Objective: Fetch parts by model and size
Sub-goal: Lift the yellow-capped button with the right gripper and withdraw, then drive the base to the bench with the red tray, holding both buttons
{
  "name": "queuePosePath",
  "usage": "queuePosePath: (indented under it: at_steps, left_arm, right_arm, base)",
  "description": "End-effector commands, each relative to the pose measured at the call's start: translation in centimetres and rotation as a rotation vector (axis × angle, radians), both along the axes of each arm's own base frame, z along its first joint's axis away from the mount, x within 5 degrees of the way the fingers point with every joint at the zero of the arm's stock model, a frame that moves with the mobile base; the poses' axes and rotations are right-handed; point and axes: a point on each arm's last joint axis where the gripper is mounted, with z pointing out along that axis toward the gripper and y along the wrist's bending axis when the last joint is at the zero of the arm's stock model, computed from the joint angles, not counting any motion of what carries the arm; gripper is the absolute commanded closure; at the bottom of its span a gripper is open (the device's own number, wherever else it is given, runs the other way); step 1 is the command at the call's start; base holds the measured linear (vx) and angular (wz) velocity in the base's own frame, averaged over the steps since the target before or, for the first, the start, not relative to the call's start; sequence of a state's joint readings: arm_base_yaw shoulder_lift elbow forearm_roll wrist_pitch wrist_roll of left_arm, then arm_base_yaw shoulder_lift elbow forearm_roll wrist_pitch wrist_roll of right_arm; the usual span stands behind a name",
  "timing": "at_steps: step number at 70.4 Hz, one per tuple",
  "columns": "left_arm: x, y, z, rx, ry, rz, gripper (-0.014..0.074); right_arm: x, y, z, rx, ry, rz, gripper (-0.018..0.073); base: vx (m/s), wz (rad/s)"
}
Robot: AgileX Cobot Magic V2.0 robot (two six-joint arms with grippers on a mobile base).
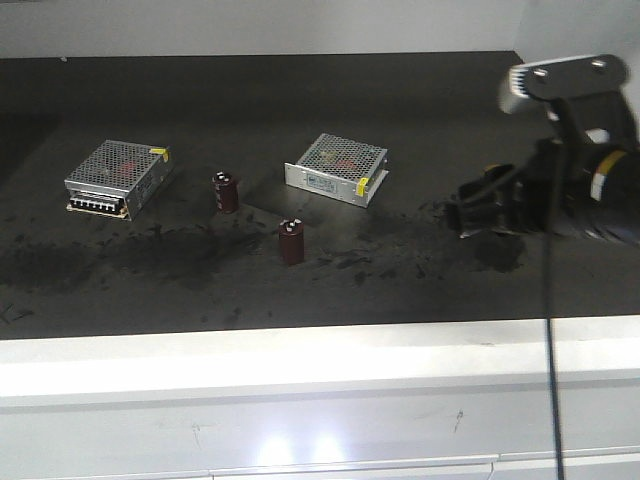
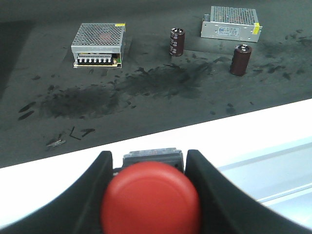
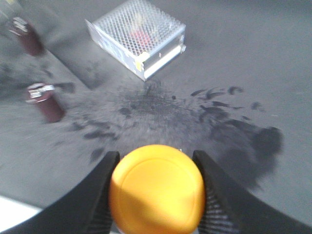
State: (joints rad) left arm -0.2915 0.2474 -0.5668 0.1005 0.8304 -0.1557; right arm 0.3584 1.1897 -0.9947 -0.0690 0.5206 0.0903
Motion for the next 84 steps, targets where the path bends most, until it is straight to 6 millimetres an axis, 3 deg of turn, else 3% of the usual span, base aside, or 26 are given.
queuePosePath:
  at_steps: [1,30,41,54,84]
  left_arm:
    - [0.3,-0.2,1.4,-0.024,-0.085,-0.013,0.0603]
    - [0.3,-0.2,1.4,-0.024,-0.084,-0.013,0.0603]
    - [0.3,-0.2,1.4,-0.024,-0.084,-0.013,0.0603]
    - [0.3,-0.2,1.4,-0.024,-0.084,-0.013,0.0603]
    - [0.3,-0.2,1.4,-0.024,-0.084,-0.013,0.0603]
  right_arm:
    - [-2.2,-0.9,2.4,0.042,-0.177,0.009,0.0569]
    - [-12.5,-4.7,0.4,0.104,-0.369,0.011,0.0569]
    - [-15.0,-5.7,-0.7,0.126,-0.428,0.010,0.0569]
    - [-16.4,-6.2,-1.1,0.133,-0.451,0.007,0.0569]
    - [-16.4,-6.2,-1.1,0.135,-0.455,0.008,0.0569]
  base:
    - [0.00,0.00]
    - [0.00,0.00]
    - [0.00,0.00]
    - [0.00,0.00]
    - [0.00,0.00]
